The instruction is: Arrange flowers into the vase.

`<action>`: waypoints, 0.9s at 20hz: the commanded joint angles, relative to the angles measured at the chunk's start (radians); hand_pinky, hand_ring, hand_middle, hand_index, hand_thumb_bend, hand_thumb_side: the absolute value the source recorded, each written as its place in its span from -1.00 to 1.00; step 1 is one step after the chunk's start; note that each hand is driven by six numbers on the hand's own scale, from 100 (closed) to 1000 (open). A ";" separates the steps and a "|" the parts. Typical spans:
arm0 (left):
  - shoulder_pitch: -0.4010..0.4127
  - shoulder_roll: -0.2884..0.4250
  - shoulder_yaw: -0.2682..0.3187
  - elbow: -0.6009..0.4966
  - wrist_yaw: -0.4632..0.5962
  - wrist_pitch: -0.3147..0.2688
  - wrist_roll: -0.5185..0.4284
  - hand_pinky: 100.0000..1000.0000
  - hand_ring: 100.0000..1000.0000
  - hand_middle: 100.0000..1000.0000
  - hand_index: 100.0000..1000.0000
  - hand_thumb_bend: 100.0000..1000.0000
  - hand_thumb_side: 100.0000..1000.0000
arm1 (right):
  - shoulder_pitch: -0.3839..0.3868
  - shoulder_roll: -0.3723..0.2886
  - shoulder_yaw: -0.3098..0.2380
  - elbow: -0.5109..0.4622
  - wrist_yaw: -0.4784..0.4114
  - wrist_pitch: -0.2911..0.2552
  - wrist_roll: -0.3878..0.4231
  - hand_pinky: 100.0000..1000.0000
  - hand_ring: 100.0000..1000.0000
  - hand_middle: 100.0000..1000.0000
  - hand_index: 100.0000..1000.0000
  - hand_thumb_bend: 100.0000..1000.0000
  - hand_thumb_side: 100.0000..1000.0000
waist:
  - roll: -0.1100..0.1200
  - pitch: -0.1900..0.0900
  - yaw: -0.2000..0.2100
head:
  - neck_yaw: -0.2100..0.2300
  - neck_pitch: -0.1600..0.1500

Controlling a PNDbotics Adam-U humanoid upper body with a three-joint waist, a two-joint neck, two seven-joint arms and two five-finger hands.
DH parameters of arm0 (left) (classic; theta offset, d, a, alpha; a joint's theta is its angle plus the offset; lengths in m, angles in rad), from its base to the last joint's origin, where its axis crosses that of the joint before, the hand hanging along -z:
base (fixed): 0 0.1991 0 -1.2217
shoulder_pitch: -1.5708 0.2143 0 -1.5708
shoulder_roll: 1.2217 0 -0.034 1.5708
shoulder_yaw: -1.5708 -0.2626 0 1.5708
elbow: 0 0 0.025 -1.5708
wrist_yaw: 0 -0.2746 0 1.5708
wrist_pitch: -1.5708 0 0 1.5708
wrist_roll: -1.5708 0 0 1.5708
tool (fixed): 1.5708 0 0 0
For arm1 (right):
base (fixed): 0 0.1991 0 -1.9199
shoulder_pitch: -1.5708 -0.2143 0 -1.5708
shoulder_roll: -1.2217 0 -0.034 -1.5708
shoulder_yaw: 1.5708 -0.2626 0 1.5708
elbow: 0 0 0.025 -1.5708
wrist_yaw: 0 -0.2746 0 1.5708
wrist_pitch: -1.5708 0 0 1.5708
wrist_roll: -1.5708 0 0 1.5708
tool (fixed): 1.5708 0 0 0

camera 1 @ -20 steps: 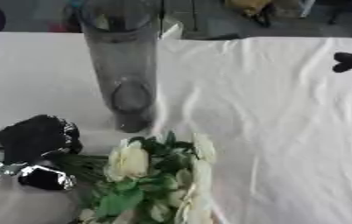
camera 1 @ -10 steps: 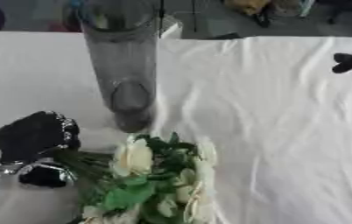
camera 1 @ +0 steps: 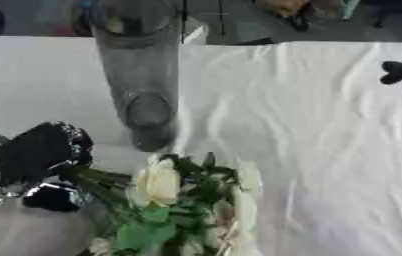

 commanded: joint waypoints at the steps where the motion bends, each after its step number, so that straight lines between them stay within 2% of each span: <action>1: -0.014 0.022 0.004 -0.023 0.026 -0.013 0.043 -1.00 -1.00 -1.00 -0.99 -1.00 0.67 | -0.004 -0.011 -0.008 -0.020 0.006 -0.001 0.002 0.45 -0.01 -0.04 0.36 -1.00 1.00 | 0.006 -0.011 0.003 | 0.002 -0.013; 4: -0.011 0.030 0.004 -0.040 0.040 -0.034 0.075 -1.00 -1.00 -1.00 -1.00 -1.00 0.58 | -0.003 -0.012 -0.009 -0.020 0.005 0.000 0.002 0.45 -0.01 -0.04 0.36 -1.00 1.00 | 0.006 -0.014 0.006 | 0.002 -0.012; 6: -0.006 0.033 0.002 -0.051 0.055 -0.036 0.080 -1.00 -1.00 -1.00 -1.00 -0.81 0.42 | -0.002 -0.012 -0.009 -0.020 0.004 -0.001 0.001 0.45 0.00 -0.04 0.37 -1.00 1.00 | 0.005 -0.016 0.007 | 0.003 -0.011; 7: -0.005 0.034 0.001 -0.055 0.066 -0.035 0.074 -1.00 -1.00 -1.00 -1.00 -0.64 0.28 | -0.002 -0.012 -0.009 -0.020 0.003 -0.001 0.001 0.45 0.00 -0.04 0.37 -1.00 1.00 | 0.005 -0.018 0.007 | 0.003 -0.011; 10: -0.005 0.033 0.000 -0.073 0.117 -0.020 0.039 -1.00 -1.00 -1.00 -1.00 -0.42 -0.01 | -0.002 -0.013 -0.009 -0.020 0.000 -0.001 0.000 0.45 0.00 -0.04 0.37 -1.00 1.00 | 0.004 -0.022 0.008 | 0.004 -0.013; 12: -0.006 0.032 0.000 -0.089 0.161 -0.004 0.015 -1.00 -1.00 -1.00 -1.00 -0.47 -0.12 | -0.001 -0.013 -0.009 -0.020 -0.001 -0.001 0.000 0.45 0.00 -0.04 0.37 -1.00 1.00 | 0.004 -0.025 0.008 | 0.004 -0.014; 15: -0.006 0.033 0.003 -0.122 0.235 0.022 -0.011 -1.00 -1.00 -1.00 -1.00 -0.62 0.01 | 0.000 -0.013 -0.009 -0.020 -0.005 -0.001 -0.001 0.45 0.00 -0.04 0.37 -1.00 1.00 | 0.003 -0.030 0.007 | 0.004 -0.015; 18: -0.004 0.039 0.004 -0.159 0.306 0.059 -0.033 -1.00 -1.00 -1.00 -1.00 -0.66 0.07 | 0.001 -0.014 -0.010 -0.020 -0.006 0.000 -0.001 0.45 0.00 -0.04 0.37 -1.00 1.00 | 0.003 -0.033 0.007 | 0.005 -0.015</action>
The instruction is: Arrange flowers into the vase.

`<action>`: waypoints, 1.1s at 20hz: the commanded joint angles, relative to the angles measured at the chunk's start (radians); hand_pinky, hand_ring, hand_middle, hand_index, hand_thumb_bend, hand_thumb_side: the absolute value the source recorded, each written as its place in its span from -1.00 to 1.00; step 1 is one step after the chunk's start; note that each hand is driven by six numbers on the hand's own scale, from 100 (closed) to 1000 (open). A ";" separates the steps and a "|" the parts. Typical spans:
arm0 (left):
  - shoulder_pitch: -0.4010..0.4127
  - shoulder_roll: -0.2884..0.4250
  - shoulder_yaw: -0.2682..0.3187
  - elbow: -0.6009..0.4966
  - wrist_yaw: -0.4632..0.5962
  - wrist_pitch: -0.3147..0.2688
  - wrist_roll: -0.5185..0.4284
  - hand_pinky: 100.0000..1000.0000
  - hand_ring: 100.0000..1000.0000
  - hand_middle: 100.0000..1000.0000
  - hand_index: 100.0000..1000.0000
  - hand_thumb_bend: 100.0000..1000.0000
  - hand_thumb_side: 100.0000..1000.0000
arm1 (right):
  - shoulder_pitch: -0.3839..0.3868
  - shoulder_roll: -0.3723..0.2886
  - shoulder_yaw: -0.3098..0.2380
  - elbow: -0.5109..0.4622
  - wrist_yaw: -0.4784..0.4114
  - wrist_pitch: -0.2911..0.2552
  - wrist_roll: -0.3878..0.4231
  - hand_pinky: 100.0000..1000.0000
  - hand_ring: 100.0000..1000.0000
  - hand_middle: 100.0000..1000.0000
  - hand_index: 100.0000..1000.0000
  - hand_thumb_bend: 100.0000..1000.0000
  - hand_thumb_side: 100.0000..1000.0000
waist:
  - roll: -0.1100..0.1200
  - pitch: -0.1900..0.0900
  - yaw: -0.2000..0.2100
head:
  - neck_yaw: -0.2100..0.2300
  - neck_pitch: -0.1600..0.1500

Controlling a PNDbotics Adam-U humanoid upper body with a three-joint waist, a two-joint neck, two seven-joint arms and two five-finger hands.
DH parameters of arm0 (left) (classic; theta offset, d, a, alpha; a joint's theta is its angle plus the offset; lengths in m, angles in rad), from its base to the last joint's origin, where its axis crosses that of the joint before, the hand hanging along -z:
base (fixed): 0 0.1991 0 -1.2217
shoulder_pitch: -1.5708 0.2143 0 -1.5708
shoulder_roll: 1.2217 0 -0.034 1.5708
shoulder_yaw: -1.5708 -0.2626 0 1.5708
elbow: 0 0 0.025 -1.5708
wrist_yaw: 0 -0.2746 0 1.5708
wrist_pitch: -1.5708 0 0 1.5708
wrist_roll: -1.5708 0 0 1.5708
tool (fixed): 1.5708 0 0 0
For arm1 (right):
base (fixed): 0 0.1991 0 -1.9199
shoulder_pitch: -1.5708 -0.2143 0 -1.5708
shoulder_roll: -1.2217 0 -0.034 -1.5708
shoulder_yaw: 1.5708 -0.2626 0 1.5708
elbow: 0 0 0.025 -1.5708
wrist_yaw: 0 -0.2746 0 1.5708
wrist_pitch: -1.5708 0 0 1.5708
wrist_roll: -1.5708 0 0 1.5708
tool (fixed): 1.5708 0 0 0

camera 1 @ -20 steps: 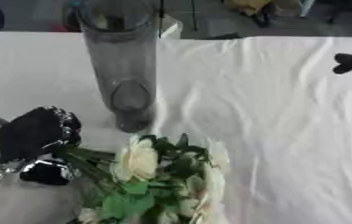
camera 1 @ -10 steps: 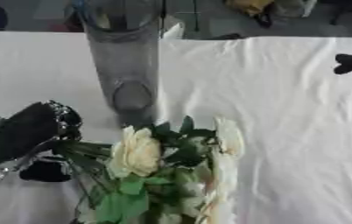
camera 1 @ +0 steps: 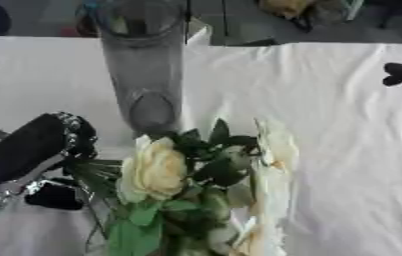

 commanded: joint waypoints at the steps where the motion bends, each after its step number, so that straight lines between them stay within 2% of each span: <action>1: -0.006 0.040 0.005 -0.058 0.073 0.037 -0.023 -1.00 -1.00 -1.00 -1.00 -0.68 0.08 | -0.004 -0.014 -0.010 -0.020 -0.003 0.000 -0.001 0.45 0.00 -0.04 0.37 -1.00 1.00 | 0.003 -0.034 0.001 | 0.001 -0.008; 5: 0.003 0.049 0.010 -0.124 0.174 0.110 -0.051 -1.00 -1.00 -1.00 -1.00 -0.74 0.13 | -0.002 -0.014 -0.010 -0.020 -0.005 0.001 -0.003 0.45 0.00 -0.04 0.37 -1.00 1.00 | 0.003 -0.040 0.001 | 0.001 -0.006; 12: 0.004 0.065 0.040 -0.274 0.391 0.274 -0.123 -1.00 -1.00 -1.00 -1.00 -0.79 0.18 | 0.001 -0.017 -0.011 -0.020 -0.009 0.003 -0.007 0.44 0.00 -0.04 0.37 -1.00 1.00 | 0.003 -0.051 0.003 | 0.001 -0.003; 13: -0.001 0.059 0.051 -0.288 0.422 0.297 -0.124 -1.00 -1.00 -1.00 -1.00 -0.84 0.25 | 0.002 -0.017 -0.012 -0.020 -0.010 0.002 -0.008 0.44 0.00 -0.03 0.37 -1.00 1.00 | 0.003 -0.055 0.003 | 0.002 0.000; 18: -0.048 0.039 0.098 -0.302 0.711 0.398 -0.114 -1.00 -1.00 -1.00 -1.00 -0.87 0.33 | 0.008 -0.021 -0.014 -0.020 -0.015 0.003 -0.016 0.44 0.01 -0.03 0.37 -1.00 1.00 | 0.006 -0.075 0.008 | 0.001 0.018; 22: -0.076 0.048 0.131 -0.303 0.818 0.430 -0.108 -1.00 -1.00 -1.00 -1.00 -0.86 0.30 | 0.013 -0.024 -0.015 -0.020 -0.019 0.008 -0.020 0.44 0.01 -0.03 0.37 -1.00 1.00 | 0.011 -0.088 0.013 | -0.004 0.032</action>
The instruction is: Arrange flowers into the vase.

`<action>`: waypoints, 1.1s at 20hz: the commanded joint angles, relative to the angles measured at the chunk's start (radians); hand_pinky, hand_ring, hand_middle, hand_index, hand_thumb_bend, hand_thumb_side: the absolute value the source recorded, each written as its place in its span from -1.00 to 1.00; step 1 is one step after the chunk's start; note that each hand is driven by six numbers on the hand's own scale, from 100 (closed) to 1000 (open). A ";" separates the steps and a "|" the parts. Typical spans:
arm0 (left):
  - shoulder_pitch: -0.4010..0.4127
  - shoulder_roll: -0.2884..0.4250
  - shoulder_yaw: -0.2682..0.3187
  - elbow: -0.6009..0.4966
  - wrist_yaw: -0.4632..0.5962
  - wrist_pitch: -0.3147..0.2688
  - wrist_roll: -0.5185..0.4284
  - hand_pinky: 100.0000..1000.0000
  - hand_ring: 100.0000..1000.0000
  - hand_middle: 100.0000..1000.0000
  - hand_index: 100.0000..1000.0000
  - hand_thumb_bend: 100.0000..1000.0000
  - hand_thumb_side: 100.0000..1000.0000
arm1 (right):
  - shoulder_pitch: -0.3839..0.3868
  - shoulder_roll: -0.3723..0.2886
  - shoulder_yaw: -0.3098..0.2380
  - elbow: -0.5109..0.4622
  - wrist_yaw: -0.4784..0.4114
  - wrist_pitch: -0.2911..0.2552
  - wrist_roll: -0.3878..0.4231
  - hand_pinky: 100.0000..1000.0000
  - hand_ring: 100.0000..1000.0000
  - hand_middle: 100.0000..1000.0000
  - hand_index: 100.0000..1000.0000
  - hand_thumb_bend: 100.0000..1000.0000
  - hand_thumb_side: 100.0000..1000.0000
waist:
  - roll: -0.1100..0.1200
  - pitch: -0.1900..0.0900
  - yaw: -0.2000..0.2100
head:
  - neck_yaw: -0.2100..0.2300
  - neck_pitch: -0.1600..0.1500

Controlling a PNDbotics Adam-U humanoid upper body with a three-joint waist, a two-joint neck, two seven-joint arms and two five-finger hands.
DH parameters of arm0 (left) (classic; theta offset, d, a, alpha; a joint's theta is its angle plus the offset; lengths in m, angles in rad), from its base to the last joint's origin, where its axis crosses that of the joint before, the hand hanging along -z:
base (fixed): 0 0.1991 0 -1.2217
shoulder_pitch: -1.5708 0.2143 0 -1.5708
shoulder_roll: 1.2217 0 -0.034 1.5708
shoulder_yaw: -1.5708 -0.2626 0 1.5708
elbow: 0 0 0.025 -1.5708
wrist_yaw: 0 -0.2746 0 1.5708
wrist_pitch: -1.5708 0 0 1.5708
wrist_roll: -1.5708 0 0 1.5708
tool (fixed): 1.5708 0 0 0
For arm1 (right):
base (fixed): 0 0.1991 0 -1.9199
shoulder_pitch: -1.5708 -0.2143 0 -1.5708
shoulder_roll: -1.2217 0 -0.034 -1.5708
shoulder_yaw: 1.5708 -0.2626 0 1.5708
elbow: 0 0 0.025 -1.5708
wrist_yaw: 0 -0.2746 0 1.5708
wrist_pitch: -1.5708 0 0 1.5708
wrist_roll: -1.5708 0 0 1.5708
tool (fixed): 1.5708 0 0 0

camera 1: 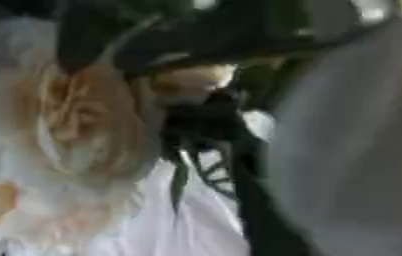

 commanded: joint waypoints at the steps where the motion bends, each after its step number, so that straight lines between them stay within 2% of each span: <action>1: -0.028 0.022 0.047 -0.020 0.073 0.020 0.007 -1.00 -1.00 -1.00 -1.00 -0.85 0.30 | -0.001 -0.024 -0.009 -0.020 -0.009 0.005 -0.007 0.44 0.01 -0.03 0.37 -1.00 1.00 | 0.012 -0.041 0.002 | -0.004 0.015; 10: -0.108 0.016 0.116 -0.020 0.268 0.073 0.132 -1.00 -1.00 -1.00 -1.00 -0.79 0.27 | 0.006 -0.032 -0.009 -0.020 -0.019 0.009 -0.011 0.43 0.01 -0.03 0.37 -1.00 1.00 | 0.022 -0.059 0.002 | 0.003 0.016; 22: -0.184 0.018 0.147 -0.020 0.419 0.146 0.305 -1.00 -1.00 -1.00 -1.00 -0.76 0.30 | 0.009 -0.039 -0.005 -0.020 -0.014 0.007 -0.005 0.44 0.00 -0.04 0.36 -1.00 1.00 | 0.031 -0.048 -0.008 | 0.017 -0.007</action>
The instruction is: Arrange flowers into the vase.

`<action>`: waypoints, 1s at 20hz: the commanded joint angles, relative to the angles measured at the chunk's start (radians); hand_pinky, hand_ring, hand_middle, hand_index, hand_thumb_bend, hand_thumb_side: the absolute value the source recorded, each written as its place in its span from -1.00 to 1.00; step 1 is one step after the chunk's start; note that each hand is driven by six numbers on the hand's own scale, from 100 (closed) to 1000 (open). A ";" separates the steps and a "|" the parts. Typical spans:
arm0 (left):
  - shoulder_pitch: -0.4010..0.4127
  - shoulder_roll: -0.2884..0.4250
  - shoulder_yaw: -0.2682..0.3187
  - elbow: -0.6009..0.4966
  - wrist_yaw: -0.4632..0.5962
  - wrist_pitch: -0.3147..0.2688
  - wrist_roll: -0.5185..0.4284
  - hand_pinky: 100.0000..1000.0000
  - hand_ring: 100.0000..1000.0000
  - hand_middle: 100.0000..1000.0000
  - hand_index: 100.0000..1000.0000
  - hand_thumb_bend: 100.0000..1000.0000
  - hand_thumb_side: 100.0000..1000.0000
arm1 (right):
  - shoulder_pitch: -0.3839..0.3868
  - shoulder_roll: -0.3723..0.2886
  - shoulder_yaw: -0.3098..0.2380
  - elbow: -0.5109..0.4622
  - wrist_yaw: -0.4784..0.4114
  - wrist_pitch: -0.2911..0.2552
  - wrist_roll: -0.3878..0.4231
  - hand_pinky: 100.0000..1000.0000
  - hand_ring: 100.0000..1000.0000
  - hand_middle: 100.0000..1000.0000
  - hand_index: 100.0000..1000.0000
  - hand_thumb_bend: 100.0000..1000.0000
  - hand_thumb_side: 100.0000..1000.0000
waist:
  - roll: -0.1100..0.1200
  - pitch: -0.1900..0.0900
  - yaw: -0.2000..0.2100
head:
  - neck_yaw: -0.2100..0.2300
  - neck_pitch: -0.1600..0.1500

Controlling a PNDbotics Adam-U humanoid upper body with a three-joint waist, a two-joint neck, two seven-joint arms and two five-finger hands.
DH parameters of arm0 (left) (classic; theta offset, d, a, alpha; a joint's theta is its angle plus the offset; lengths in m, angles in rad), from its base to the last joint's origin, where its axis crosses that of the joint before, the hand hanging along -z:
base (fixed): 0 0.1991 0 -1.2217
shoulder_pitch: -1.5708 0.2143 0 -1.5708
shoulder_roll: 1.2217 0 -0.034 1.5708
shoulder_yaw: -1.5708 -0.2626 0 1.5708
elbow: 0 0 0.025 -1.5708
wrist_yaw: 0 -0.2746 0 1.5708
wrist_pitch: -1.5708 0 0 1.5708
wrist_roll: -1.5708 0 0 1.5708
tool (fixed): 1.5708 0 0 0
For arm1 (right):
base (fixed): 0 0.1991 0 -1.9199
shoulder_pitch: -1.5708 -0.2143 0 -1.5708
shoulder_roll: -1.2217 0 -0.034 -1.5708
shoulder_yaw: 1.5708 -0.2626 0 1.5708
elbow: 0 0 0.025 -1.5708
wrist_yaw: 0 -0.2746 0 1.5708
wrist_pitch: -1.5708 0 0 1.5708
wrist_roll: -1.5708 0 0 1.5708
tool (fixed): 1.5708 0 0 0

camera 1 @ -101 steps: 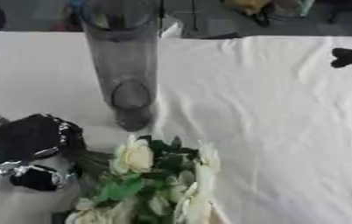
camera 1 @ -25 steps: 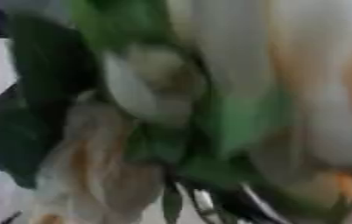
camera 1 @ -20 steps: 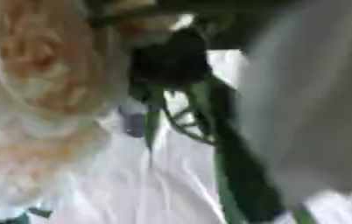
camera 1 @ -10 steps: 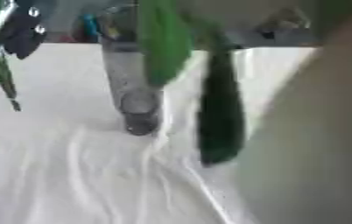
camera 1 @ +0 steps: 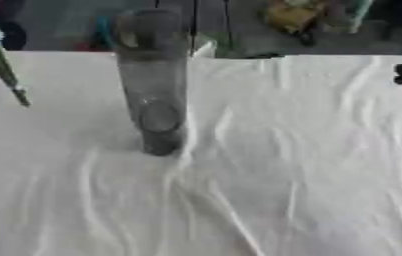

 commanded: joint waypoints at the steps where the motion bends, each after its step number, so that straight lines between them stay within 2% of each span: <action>1: -0.025 0.019 0.027 -0.018 0.031 0.005 0.037 -1.00 -1.00 -1.00 -1.00 -0.76 0.30 | -0.005 -0.026 -0.004 -0.020 0.000 -0.002 0.003 0.44 0.00 -0.04 0.36 -1.00 1.00 | 0.015 -0.027 -0.001 | 0.003 -0.013; 12: -0.077 0.014 0.041 -0.010 0.130 0.018 0.169 -1.00 -1.00 -1.00 -1.00 -0.72 0.32 | -0.005 -0.036 0.002 -0.020 0.004 -0.007 0.009 0.44 0.00 -0.04 0.36 -1.00 1.00 | 0.022 -0.020 -0.014 | 0.013 -0.030; 20: -0.152 0.001 0.042 0.075 0.172 0.026 0.258 -1.00 -1.00 -1.00 -1.00 -0.71 0.33 | -0.001 -0.047 0.006 -0.020 0.003 -0.010 0.011 0.43 0.00 -0.04 0.36 -1.00 1.00 | 0.033 -0.029 -0.028 | 0.016 -0.033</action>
